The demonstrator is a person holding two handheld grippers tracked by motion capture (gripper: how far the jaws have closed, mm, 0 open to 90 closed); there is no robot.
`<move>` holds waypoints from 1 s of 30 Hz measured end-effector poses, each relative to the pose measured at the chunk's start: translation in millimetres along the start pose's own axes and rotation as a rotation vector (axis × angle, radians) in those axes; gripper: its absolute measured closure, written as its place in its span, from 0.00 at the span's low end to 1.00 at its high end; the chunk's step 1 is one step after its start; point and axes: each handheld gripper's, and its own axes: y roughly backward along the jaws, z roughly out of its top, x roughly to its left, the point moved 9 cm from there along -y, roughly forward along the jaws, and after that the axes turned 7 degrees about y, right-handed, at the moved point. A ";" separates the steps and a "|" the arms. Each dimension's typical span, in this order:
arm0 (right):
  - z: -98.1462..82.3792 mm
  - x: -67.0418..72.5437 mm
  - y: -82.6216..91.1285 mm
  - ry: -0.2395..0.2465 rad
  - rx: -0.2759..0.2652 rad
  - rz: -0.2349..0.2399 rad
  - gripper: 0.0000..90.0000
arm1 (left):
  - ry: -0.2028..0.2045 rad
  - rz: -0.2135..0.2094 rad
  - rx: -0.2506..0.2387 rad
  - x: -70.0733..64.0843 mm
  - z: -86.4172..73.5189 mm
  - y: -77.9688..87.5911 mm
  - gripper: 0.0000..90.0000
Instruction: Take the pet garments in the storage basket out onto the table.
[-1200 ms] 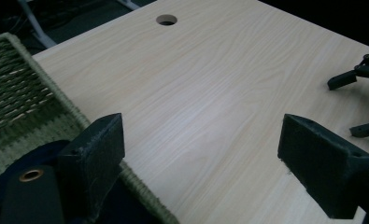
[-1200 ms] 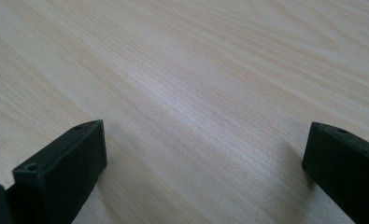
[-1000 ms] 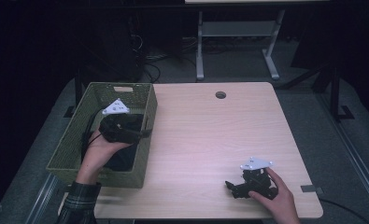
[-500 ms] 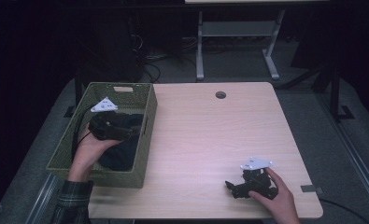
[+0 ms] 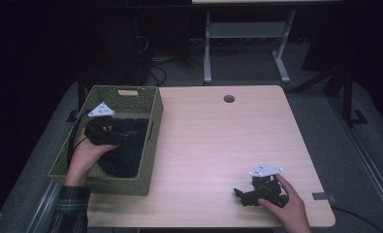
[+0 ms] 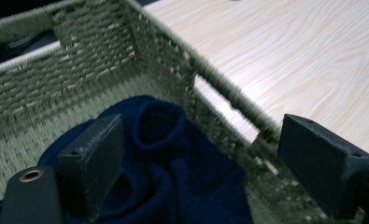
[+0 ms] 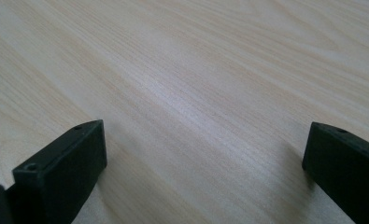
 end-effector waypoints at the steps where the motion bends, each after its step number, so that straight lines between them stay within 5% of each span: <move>1: 0.0 -0.1 -0.1 0.001 -0.001 0.000 0.00 | 0.002 0.008 0.010 2.9 -2.6 -2.1 0.16; 17: 0.0 0.0 0.0 0.000 0.000 0.000 0.00 | 0.042 0.026 0.140 25.9 -35.4 -30.2 0.15; 21: 0.0 0.0 0.0 0.000 0.000 0.000 0.00 | 0.024 0.014 0.197 22.8 -43.7 -39.8 0.15; 30: 0.0 0.0 0.0 0.000 -0.001 0.000 0.00 | 0.007 0.056 0.264 25.3 -54.4 -51.6 0.15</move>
